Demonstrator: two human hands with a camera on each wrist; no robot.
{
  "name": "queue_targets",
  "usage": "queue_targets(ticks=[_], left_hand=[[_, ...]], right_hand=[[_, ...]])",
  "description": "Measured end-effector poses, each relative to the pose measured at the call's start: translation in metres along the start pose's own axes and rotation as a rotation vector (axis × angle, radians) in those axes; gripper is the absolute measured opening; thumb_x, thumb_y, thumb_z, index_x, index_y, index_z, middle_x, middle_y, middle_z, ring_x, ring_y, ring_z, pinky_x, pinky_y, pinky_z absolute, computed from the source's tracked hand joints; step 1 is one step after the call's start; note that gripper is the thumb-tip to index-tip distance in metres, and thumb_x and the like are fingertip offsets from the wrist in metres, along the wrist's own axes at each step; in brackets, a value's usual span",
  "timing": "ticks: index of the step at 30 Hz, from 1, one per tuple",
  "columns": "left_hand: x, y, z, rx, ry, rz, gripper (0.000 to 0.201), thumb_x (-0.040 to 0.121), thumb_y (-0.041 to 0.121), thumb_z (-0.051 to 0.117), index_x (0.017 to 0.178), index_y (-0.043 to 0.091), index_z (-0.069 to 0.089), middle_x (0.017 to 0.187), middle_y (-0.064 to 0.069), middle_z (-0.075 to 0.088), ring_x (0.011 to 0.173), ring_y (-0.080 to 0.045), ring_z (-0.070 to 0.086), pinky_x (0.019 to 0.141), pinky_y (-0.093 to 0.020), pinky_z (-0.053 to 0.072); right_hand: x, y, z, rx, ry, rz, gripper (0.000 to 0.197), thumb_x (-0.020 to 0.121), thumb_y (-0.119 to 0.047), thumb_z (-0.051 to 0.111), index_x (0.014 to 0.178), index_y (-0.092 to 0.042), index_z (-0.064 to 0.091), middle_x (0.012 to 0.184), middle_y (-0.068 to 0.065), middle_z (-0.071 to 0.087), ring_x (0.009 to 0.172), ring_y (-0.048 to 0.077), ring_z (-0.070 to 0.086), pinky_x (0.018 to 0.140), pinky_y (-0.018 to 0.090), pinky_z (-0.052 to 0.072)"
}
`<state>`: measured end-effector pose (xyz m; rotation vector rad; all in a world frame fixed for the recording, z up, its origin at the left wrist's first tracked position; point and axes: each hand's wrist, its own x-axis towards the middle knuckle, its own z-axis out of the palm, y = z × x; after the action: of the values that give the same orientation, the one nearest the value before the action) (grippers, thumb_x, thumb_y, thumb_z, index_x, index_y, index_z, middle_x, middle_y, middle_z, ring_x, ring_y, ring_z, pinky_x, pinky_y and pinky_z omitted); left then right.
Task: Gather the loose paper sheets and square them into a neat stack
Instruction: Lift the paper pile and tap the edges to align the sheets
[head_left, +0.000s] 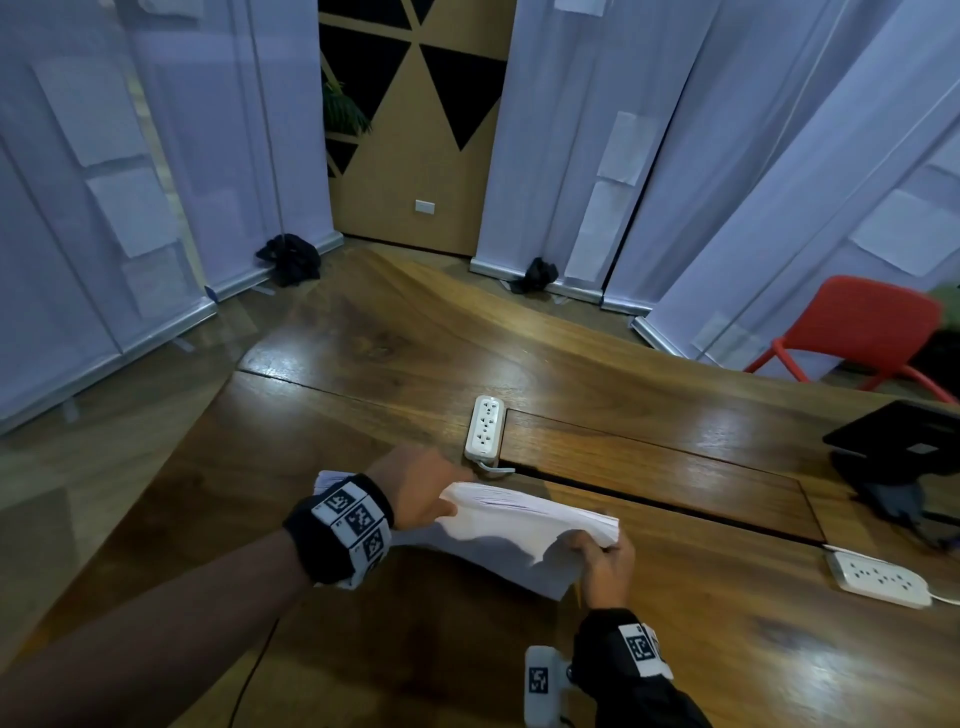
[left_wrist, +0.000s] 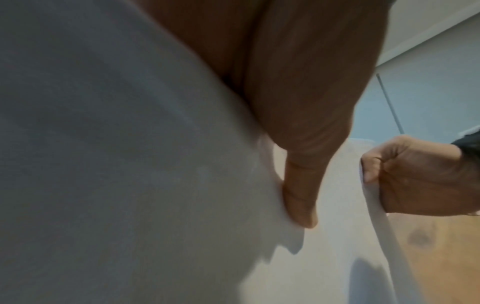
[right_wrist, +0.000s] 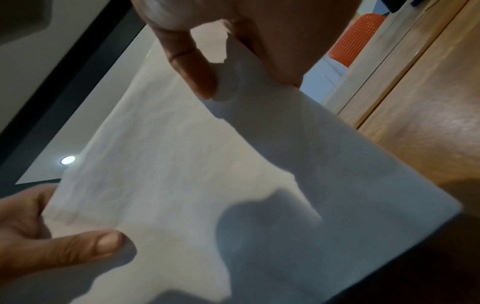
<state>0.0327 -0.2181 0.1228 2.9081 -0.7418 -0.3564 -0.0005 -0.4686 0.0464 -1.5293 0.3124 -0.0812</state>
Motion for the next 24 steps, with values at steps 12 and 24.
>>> queue_targets(ticks=[12, 24], left_hand=[[0.002, -0.017, 0.010, 0.105, -0.129, -0.073, 0.029, 0.086, 0.041, 0.056, 0.101, 0.018, 0.065, 0.094, -0.004, 0.071, 0.080, -0.020, 0.063, 0.070, -0.030, 0.048], [-0.049, -0.109, -0.004, -0.668, 0.141, -0.577, 0.036, 0.053, 0.057, 0.081, 0.064, 0.025, 0.070, 0.069, 0.007, 0.071, 0.069, -0.013, 0.067, 0.060, -0.026, 0.048]], right_hand=[[0.005, 0.021, 0.001, -0.125, -0.157, 0.230, 0.024, 0.074, -0.007, 0.076, 0.095, -0.016, 0.070, 0.094, 0.002, 0.073, 0.092, 0.017, 0.067, 0.069, 0.022, 0.051], [0.006, -0.004, 0.005, -0.118, -0.054, 0.159, 0.017, 0.078, -0.016, 0.074, 0.091, -0.005, 0.070, 0.086, 0.013, 0.071, 0.084, 0.030, 0.064, 0.064, 0.031, 0.050]])
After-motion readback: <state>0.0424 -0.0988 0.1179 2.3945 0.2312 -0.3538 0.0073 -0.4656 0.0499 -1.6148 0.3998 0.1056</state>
